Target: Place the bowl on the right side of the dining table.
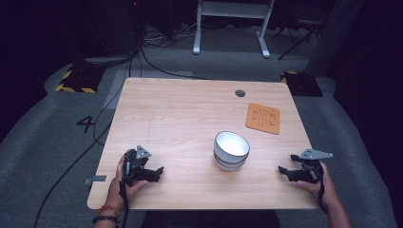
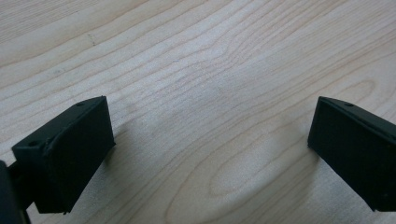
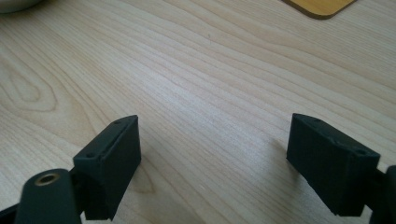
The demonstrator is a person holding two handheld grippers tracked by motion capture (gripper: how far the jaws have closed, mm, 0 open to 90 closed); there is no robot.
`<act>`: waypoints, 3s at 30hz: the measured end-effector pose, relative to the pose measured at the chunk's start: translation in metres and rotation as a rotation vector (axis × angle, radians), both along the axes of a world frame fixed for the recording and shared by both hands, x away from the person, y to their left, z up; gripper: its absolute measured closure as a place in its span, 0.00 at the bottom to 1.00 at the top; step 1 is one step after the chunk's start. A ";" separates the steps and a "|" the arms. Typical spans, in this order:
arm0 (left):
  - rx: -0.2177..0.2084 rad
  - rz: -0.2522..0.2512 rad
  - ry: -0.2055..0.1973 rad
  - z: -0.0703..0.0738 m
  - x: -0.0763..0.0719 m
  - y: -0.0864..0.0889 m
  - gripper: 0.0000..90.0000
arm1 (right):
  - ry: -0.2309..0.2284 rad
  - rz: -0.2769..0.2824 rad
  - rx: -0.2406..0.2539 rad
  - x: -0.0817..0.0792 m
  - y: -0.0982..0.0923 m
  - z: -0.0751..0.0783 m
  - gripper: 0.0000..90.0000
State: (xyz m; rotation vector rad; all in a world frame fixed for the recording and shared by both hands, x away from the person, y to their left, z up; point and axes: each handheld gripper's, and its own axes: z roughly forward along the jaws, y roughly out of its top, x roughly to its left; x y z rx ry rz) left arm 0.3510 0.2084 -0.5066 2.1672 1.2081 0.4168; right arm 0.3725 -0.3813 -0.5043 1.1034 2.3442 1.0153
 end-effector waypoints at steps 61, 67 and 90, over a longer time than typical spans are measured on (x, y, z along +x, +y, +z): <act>0.004 0.002 -0.002 0.000 0.000 0.000 0.00 | -0.094 0.210 0.041 -0.004 0.062 0.059 0.27; 0.004 0.003 -0.002 0.000 0.000 0.000 0.00 | -0.100 0.254 0.024 -0.008 0.078 0.067 0.27; 0.001 0.001 0.004 0.000 0.000 0.000 0.00 | -0.112 0.400 0.043 -0.010 0.116 0.095 0.27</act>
